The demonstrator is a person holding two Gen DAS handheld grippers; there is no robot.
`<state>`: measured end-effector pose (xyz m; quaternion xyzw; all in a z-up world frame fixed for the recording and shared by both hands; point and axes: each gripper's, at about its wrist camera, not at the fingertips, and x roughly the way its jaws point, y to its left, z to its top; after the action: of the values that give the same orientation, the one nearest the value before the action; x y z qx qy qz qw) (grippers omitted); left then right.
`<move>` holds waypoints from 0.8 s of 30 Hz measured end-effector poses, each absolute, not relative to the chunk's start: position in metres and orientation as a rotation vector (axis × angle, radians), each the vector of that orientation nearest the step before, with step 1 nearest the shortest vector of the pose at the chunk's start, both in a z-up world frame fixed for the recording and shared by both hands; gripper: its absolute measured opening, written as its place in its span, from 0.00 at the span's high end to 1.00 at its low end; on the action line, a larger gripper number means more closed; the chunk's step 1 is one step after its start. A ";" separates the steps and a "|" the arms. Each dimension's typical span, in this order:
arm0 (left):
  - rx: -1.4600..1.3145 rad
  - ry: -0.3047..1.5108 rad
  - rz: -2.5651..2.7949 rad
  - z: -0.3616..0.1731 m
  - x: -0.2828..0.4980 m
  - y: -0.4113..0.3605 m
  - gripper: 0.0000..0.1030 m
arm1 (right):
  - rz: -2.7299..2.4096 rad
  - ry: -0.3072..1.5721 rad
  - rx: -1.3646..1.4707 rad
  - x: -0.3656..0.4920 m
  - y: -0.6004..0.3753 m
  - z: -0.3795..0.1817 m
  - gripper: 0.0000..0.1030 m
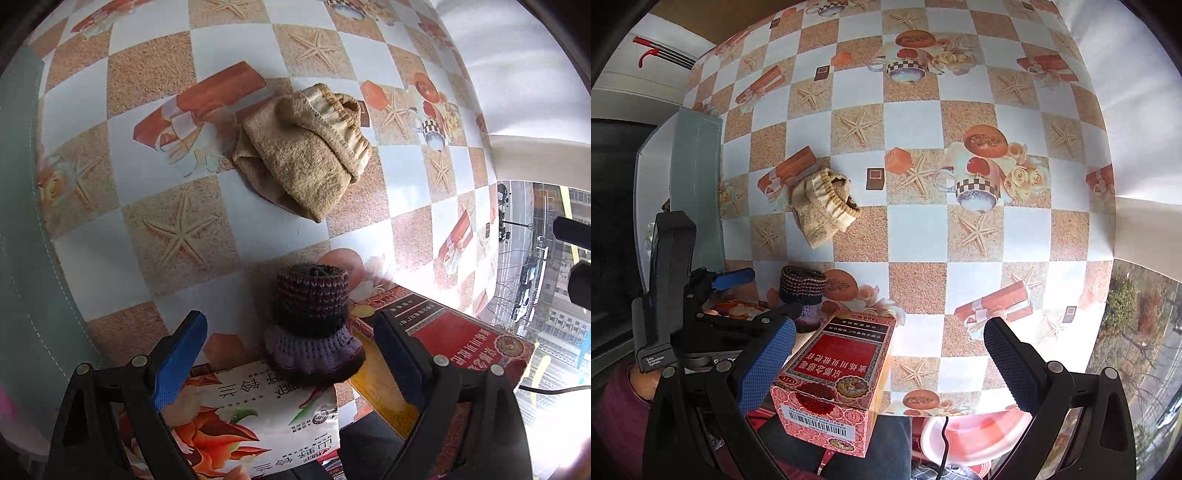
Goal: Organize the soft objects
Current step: 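Grasp the dark striped knit beanie on the table with the left gripper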
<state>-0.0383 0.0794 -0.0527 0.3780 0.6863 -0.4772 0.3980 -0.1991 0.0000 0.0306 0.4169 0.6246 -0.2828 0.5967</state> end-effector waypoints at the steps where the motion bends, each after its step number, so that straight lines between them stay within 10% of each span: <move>1: 0.988 1.748 -1.206 -0.059 -0.043 0.078 0.09 | -0.653 1.449 0.980 -0.201 -0.001 0.025 0.00; 8: 1.138 1.767 -1.106 -0.083 -0.062 0.073 0.13 | -0.615 1.432 1.025 -0.195 -0.013 -0.003 0.00; 10: 1.185 1.718 -1.103 -0.079 -0.067 0.070 0.27 | -0.597 1.426 1.016 -0.186 -0.016 -0.010 0.00; 12: 1.190 1.693 -1.085 -0.074 -0.067 0.068 0.65 | -0.578 1.412 0.983 -0.176 -0.018 -0.015 0.00; 24: 0.996 1.476 -0.941 -0.009 -0.028 0.103 0.65 | -0.391 1.519 0.724 -0.082 -0.008 -0.076 0.00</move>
<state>-0.0282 0.1032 -0.0086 0.4182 0.6193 -0.3951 0.5343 -0.0818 -0.0079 -0.0762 0.3185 0.6684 -0.1723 0.6497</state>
